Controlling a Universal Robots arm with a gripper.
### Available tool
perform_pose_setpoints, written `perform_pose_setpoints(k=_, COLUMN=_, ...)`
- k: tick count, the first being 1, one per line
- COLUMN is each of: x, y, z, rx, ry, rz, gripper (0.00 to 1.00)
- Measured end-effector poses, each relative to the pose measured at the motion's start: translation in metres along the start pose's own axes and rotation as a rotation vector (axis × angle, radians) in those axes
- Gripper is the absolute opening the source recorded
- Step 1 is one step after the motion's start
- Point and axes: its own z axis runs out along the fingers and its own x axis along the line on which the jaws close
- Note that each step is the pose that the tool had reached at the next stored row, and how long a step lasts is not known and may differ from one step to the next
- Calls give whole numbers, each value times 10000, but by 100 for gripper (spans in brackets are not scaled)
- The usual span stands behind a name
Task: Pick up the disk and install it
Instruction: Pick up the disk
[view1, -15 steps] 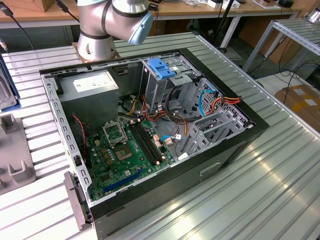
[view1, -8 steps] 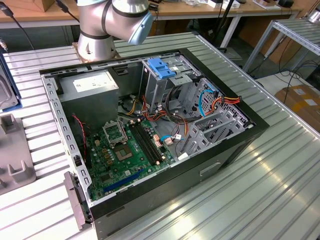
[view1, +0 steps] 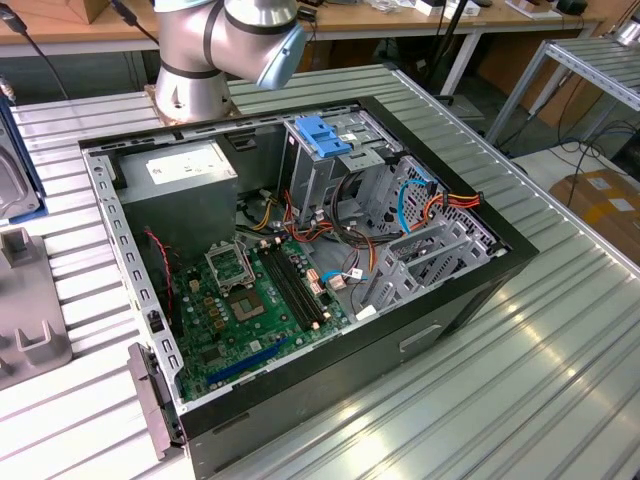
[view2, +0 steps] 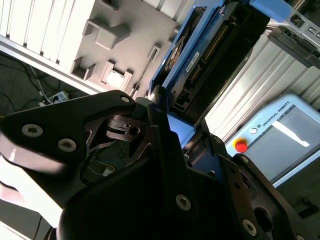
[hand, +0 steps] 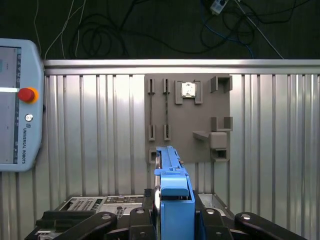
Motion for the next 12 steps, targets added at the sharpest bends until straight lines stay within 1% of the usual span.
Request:
perform_pose_setpoints(k=3, x=3, y=-17, z=1, rx=0, ry=0, rz=0, gripper=37)
perform_pose_setpoints(k=12, x=11, y=-42, z=2, rx=1, ry=-1, rz=1, gripper=37)
